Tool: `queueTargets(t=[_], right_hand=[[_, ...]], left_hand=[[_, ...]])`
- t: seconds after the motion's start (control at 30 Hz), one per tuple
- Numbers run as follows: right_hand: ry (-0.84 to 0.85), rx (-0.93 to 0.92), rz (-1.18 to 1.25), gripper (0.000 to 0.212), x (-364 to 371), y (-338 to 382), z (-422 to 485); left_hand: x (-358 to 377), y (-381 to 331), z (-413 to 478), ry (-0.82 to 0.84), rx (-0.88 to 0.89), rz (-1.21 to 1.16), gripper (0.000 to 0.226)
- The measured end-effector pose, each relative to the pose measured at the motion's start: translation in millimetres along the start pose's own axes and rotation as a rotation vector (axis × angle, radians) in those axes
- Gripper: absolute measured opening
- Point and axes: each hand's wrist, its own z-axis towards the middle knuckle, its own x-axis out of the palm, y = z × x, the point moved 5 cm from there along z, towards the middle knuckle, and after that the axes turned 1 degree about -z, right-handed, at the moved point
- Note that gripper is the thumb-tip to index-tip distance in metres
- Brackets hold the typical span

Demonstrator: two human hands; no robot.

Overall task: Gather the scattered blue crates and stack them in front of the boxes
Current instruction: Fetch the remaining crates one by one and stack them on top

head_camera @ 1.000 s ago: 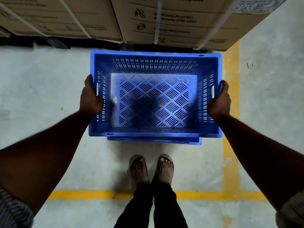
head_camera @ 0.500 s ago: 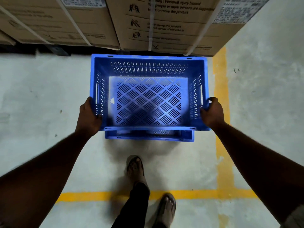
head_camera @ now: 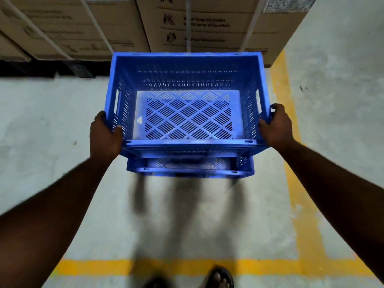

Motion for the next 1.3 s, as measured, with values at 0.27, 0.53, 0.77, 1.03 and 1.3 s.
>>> queueTargets(t=[0.27, 0.53, 0.77, 1.03, 1.3], right_hand=[[-0.049, -0.118, -0.131, 0.064, 27, -14, 12], [-0.04, -0.114, -0.137, 0.066, 29, -17, 12], [0.008, 0.002, 0.044, 0.068, 21, -22, -19], [-0.139, -0.062, 0.129, 0.064, 25, -32, -9], [-0.153, -0.057, 0.099, 0.064, 17, -25, -17]], left_hand=[[15, 29, 9, -0.221, 0.021, -0.053, 0.058], [19, 39, 30, -0.199, 0.003, -0.129, 0.071], [9, 24, 16, -0.081, 0.062, -0.067, 0.056], [20, 23, 27, -0.159, 0.089, -0.098, 0.055], [24, 25, 10, -0.092, 0.061, -0.077, 0.053]])
